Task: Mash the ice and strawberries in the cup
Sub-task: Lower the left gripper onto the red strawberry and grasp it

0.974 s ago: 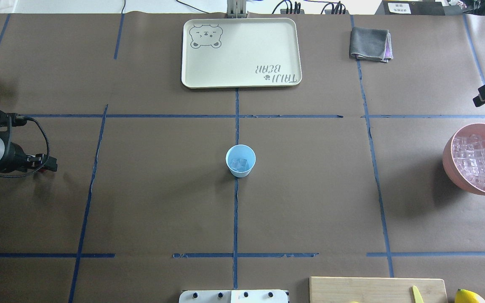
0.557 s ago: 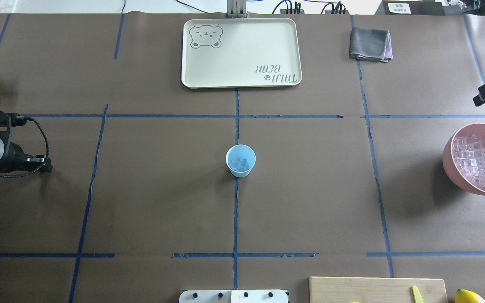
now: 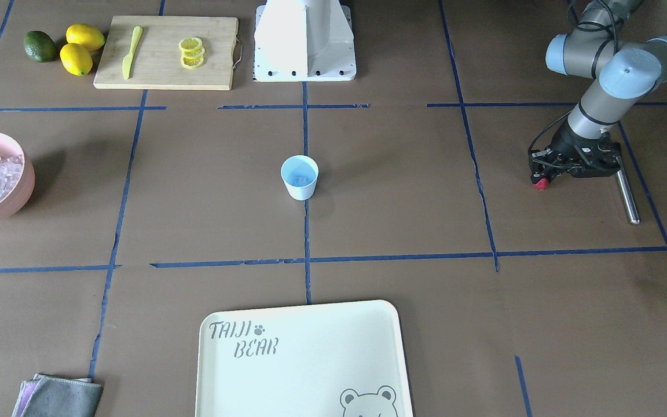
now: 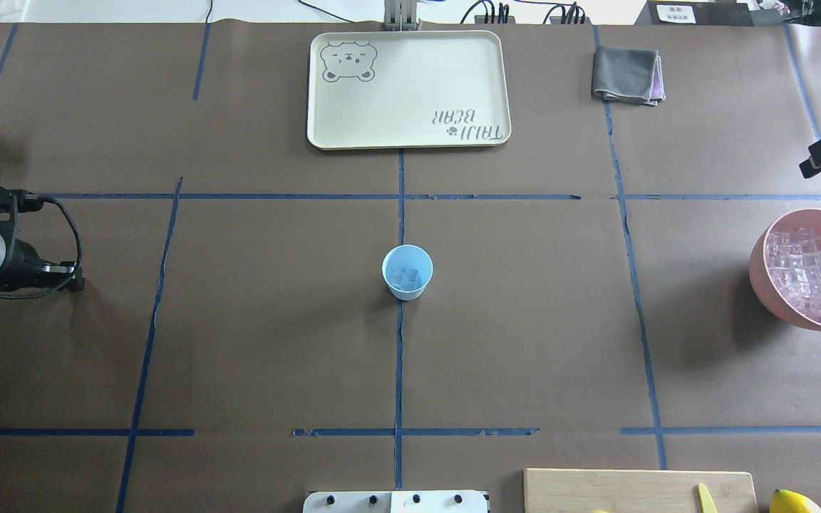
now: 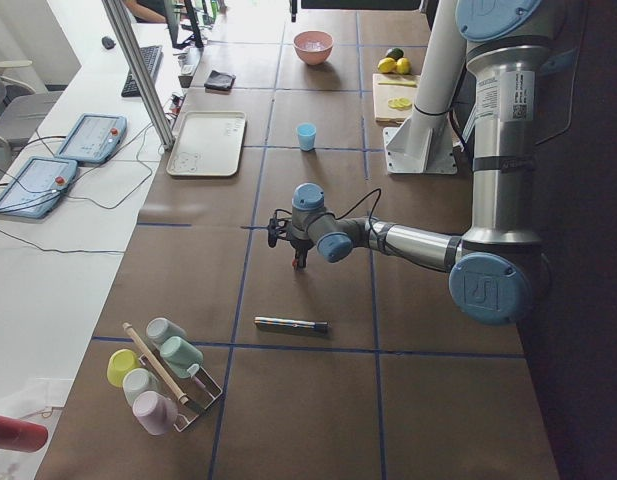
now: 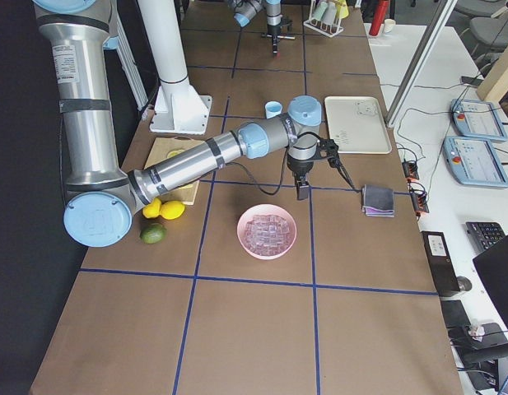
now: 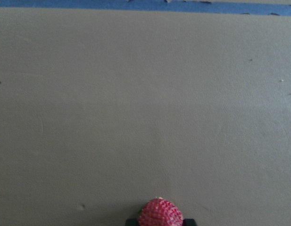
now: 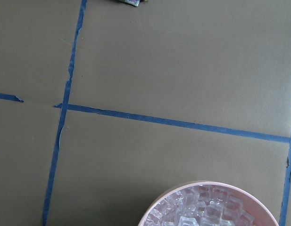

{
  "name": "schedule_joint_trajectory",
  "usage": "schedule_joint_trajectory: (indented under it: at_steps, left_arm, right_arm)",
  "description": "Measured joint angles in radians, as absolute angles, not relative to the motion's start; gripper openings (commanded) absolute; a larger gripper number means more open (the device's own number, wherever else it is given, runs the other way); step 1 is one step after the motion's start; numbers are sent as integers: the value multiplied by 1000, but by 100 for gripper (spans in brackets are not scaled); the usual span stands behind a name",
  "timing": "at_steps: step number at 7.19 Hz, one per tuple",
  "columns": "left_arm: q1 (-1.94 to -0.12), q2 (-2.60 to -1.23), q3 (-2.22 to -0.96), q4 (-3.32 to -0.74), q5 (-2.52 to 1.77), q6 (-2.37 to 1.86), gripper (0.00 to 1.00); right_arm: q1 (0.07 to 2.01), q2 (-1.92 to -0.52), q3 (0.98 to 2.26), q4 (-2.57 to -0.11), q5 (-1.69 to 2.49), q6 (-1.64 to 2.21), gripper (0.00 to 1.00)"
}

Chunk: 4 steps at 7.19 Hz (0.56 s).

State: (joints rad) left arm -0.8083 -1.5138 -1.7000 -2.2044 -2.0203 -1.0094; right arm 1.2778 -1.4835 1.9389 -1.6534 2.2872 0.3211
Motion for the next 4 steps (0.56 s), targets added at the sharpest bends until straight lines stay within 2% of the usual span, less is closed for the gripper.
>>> schedule_joint_trajectory:
  at_steps: [2, 4]
  left_arm:
    - [-810, -1515, -1701, -2204, -2021, -1009, 12]
    - [-813, -1514, -1707, -2203, -2022, -1010, 8]
  right_arm:
    - [1278, -1482, 1939, -1654, 2287, 325, 99]
    - [1278, -1482, 1939, -1654, 2287, 325, 99]
